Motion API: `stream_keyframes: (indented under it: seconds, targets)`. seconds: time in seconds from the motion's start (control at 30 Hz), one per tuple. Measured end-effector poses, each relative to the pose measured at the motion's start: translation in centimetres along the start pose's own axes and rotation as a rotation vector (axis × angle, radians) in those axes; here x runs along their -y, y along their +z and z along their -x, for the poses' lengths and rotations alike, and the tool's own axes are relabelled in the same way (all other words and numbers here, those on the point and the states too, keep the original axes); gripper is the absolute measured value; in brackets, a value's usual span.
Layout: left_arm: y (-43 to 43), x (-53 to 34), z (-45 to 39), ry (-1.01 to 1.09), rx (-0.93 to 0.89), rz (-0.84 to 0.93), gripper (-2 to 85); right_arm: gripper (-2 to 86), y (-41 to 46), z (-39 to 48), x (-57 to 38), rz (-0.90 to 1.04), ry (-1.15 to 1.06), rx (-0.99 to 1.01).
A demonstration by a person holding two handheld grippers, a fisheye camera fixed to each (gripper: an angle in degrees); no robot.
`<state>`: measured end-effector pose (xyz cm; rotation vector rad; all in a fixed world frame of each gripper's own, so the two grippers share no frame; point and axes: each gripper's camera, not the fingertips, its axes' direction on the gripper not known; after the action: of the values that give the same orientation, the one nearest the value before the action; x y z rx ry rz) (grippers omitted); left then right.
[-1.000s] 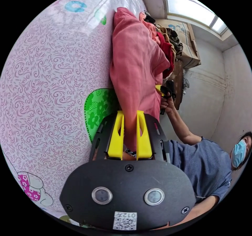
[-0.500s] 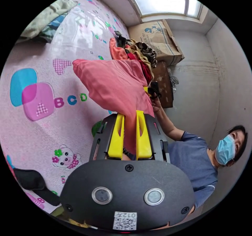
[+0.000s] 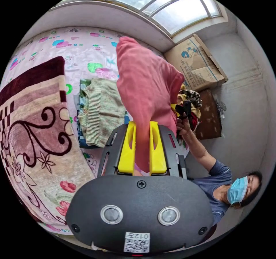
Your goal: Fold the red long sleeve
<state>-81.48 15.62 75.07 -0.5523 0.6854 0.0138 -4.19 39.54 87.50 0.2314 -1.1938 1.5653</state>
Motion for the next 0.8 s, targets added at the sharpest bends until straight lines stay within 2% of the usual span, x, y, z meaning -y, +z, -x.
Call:
stream_keyframes:
  seconds: [0.13, 0.2, 0.27, 0.37, 0.5, 0.57, 0.7, 0.8]
  targets:
    - [4.7, 2.0, 9.0, -0.281, 0.128, 0.065, 5.5, -0.1, 8.9, -12.4, -1.7, 0.008, 0.252, -0.174]
    - [6.4, 1.8, 11.4, -0.351, 0.193, 0.088, 5.2, 0.0, 10.6, -15.6, -2.9, -0.03, 0.28, -0.167]
    - [5.9, 0.8, 13.7, -0.354, 0.099, 0.028, 4.3, 0.0, 11.6, -17.5, -3.5, -0.042, 0.249, -0.134]
    - [3.1, -1.0, 16.0, -0.333, -0.101, -0.091, 2.7, 0.1, 12.7, -18.1, -3.1, 0.003, 0.175, -0.156]
    - [-2.0, -4.1, 16.7, -0.331, -0.1, -0.305, 0.9, 0.2, 15.0, -17.7, -2.6, 0.074, 0.07, -0.241]
    - [-4.8, -5.1, 14.9, -0.235, -0.107, -0.427, 0.5, 0.3, 16.7, -17.6, -3.0, 0.102, 0.03, -0.279]
    - [-5.5, -3.5, 10.4, -0.062, -0.045, -0.375, 0.3, 0.6, 18.9, -18.1, -4.3, 0.11, 0.004, -0.307]
    - [-2.9, -1.1, 7.7, 0.047, 0.113, -0.202, 0.0, 0.8, 20.3, -18.9, -5.6, 0.103, 0.018, -0.299]
